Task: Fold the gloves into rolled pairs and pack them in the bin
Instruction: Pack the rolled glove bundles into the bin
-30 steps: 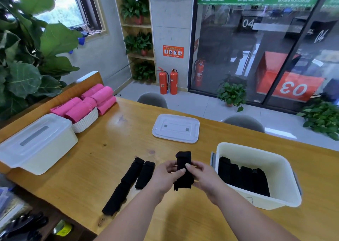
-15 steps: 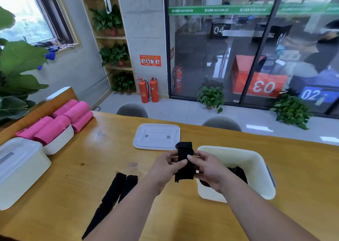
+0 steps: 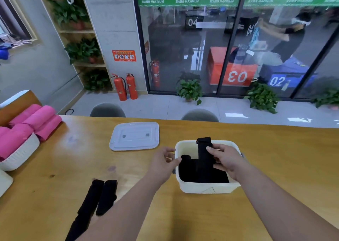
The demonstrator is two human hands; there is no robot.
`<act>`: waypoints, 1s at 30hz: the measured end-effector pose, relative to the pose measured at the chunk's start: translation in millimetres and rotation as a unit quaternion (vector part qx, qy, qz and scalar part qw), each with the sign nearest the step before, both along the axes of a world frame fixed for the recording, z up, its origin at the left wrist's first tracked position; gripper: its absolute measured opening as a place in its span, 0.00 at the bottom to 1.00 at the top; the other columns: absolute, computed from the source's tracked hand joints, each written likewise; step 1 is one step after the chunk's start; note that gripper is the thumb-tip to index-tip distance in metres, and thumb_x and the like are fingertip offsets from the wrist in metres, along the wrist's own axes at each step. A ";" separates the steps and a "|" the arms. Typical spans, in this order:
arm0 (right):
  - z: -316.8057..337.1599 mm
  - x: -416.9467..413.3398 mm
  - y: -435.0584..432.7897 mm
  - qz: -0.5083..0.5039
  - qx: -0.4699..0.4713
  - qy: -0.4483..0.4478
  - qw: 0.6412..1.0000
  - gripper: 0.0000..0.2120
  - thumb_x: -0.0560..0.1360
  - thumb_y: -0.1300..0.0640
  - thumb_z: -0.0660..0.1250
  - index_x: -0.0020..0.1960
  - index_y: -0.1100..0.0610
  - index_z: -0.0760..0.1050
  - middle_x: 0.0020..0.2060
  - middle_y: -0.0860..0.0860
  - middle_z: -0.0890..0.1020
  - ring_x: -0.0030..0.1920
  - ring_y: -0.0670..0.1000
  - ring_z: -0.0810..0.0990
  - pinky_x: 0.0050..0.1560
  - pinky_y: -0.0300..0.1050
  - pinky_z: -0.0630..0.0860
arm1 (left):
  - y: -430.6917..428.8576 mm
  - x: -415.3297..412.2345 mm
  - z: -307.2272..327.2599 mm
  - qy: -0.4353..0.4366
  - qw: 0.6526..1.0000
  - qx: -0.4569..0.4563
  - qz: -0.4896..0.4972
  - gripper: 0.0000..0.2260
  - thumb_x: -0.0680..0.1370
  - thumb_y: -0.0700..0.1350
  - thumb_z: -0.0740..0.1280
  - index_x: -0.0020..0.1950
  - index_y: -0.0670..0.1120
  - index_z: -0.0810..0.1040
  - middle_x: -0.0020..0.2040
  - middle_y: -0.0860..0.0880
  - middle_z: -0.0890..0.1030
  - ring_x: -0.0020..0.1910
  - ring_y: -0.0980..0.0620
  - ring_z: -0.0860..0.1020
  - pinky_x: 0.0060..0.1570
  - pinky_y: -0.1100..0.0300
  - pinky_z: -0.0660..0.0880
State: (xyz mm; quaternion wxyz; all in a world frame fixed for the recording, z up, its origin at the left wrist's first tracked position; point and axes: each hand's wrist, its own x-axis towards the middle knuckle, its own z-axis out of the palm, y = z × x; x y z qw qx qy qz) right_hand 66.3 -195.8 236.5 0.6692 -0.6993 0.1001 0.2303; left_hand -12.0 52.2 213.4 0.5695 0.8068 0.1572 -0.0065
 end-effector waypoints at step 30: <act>-110.8 29.4 39.6 0.139 -0.460 -0.053 0.875 0.13 0.76 0.46 0.76 0.56 0.51 0.82 0.43 0.47 0.85 0.46 0.52 0.83 0.45 0.48 0.81 | 9.6 -7.0 -55.9 0.042 0.994 0.096 -0.007 0.27 0.76 0.57 0.78 0.73 0.60 0.74 0.61 0.58 0.73 0.55 0.62 0.76 0.44 0.71 0.71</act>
